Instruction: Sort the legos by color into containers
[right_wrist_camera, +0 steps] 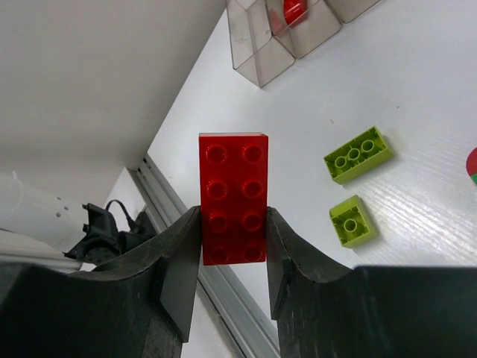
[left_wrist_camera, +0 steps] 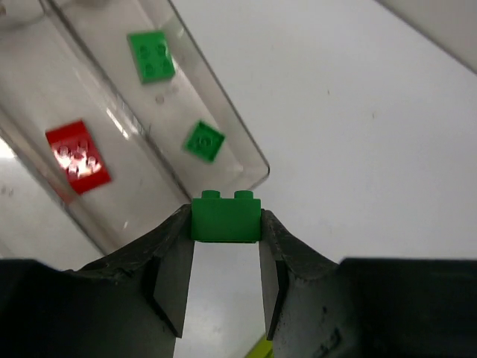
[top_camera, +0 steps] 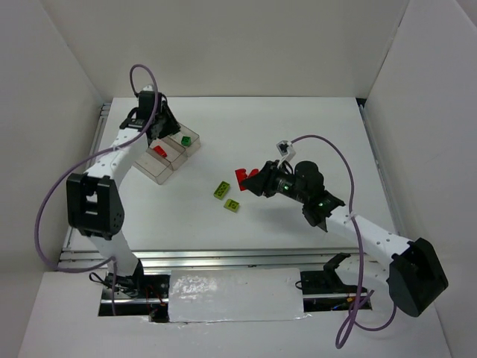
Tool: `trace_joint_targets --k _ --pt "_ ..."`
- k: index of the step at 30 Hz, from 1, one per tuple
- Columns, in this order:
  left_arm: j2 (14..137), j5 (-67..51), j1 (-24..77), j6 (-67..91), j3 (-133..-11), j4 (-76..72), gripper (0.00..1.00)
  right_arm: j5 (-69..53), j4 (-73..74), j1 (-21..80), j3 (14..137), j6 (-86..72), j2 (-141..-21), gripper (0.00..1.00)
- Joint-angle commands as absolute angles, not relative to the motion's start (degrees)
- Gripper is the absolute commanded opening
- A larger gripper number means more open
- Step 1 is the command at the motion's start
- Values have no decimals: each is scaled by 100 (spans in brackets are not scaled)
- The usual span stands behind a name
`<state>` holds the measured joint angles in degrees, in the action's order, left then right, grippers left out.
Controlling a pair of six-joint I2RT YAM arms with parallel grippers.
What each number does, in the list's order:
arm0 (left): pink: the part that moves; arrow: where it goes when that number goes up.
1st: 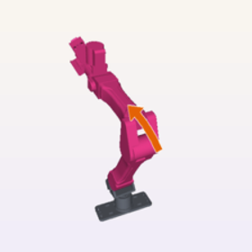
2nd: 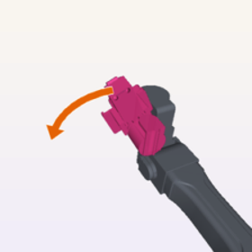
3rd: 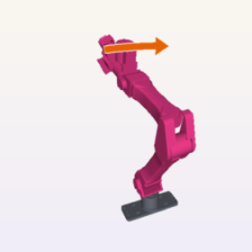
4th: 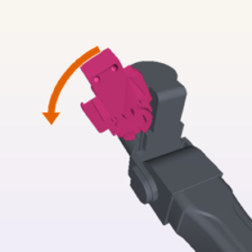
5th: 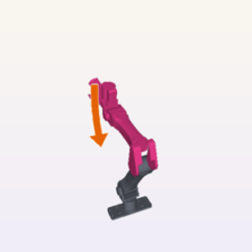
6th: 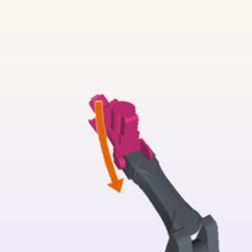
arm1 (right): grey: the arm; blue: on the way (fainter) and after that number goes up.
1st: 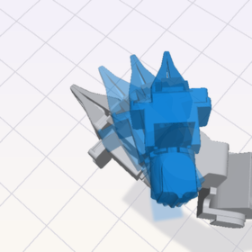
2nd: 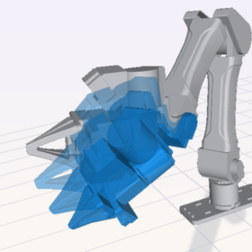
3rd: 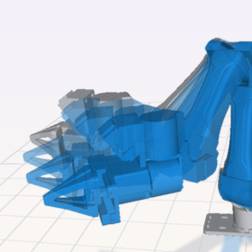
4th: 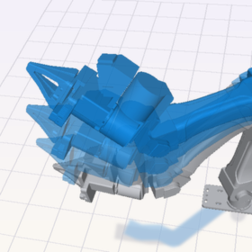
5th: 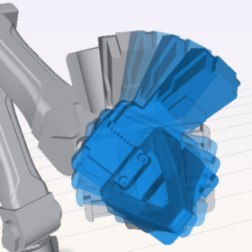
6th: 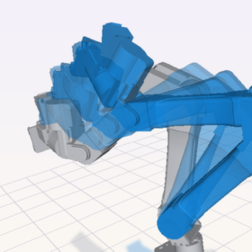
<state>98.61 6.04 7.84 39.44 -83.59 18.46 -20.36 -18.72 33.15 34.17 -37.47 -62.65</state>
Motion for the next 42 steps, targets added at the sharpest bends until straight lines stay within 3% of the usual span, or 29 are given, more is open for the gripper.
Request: trace_joint_targets --k 1,3,5,7,8,11,12,15,20,25,29,35,38,42 --pt "10721 1274 659 3982 -9253 2048 7 -1872 -1749 3375 3507 -3586 -6047 0" --pt "11046 1345 650 3903 -9667 2048 18 -1907 -1714 3401 3515 -3568 -6029 0" --pt "11495 1397 633 3858 -10104 2100 19 -1960 -1696 3436 3533 -3525 -6047 0" --pt "11873 1432 598 3849 -10326 2144 32 -2021 -1670 3471 3568 -3481 -6099 0" --pt "11978 1424 580 3858 -10545 2171 47 -2030 -1670 3489 3568 -3480 -6126 0" --pt "12243 1310 536 3850 -10775 2180 67 -2039 -1644 3542 3603 -3419 -6196 0" --pt "12261 1301 536 3841 -10810 2197 99 -2048 -1600 3551 3673 -3393 -6292 0" --pt "12068 1318 536 3867 -10758 2162 100 -1995 -1451 3638 3988 -3305 -6730 0" --pt "10602 1792 536 4148 -10319 2819 100 -1662 -1222 4042 5148 -3173 -8109 0" --pt "7897 2154 545 4613 -8479 3401 99 -1565 -739 4368 7616 -3208 -10359 0" --pt "5754 1549 527 4404 -7113 3279 100 -1503 -221 4473 9924 -3322 -12202 1" --pt "4309 378 562 3464 -6355 3541 100 -1495 674 4597 12996 -3068 -14157 5" --pt "3939 501 554 2980 -6258 3884 100 -1249 712 4597 13762 -3111 -14677 10" --pt "3727 553 554 2480 -5986 4052 100 -1099 492 4605 13904 -3129 -14888 31"
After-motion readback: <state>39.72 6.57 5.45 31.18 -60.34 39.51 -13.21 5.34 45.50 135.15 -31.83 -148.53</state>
